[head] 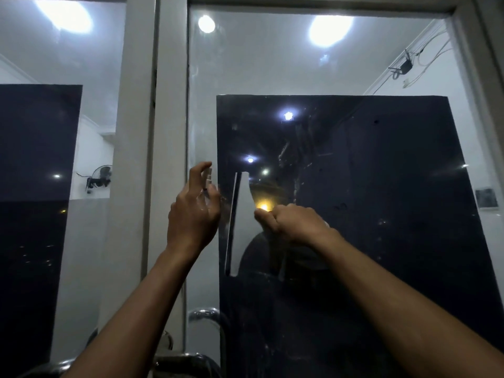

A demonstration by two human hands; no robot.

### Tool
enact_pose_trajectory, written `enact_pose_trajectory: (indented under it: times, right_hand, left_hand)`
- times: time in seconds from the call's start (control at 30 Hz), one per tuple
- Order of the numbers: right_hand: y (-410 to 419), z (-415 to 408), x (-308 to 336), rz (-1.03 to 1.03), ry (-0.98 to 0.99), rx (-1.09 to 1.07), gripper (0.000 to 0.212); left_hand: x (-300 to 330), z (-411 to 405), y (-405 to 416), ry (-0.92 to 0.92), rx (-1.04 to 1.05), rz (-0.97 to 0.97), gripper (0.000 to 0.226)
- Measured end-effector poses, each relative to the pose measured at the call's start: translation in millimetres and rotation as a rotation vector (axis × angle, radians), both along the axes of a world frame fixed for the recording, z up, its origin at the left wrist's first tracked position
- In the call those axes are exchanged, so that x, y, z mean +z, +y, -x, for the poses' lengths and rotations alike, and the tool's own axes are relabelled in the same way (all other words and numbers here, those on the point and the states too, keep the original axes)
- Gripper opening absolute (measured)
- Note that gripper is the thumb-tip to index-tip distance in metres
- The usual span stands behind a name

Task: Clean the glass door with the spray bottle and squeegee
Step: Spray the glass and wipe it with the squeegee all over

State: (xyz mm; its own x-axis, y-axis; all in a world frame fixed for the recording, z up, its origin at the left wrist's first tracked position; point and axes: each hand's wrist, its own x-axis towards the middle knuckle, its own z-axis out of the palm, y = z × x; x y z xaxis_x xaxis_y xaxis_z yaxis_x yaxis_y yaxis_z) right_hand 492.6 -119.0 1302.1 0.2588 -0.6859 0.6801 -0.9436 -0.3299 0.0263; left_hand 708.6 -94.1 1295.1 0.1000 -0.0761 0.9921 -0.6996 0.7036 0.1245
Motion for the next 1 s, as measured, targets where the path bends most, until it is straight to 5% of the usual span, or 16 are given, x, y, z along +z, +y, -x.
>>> enact_pose_trajectory:
  times: [0.27, 0.47, 0.73, 1.0]
  right_hand:
    - [-6, 94, -68, -0.249, -0.152, -0.125, 0.079]
    - [14, 88, -86, 0.016, -0.215, -0.079, 0.081]
    - [12, -7, -41, -0.005, 0.137, 0.003, 0.073]
    - [13, 103, -58, -0.069, 0.124, -0.186, 0.075]
  left_hand:
    - [-21, 7, -2, -0.011, -0.008, -0.016, 0.036]
    - [-36, 11, 2, -0.028, -0.040, -0.075, 0.037]
    - [-40, 3, -1, -0.005, 0.001, -0.074, 0.037]
    - [-48, 8, -10, -0.020, -0.044, -0.098, 0.038]
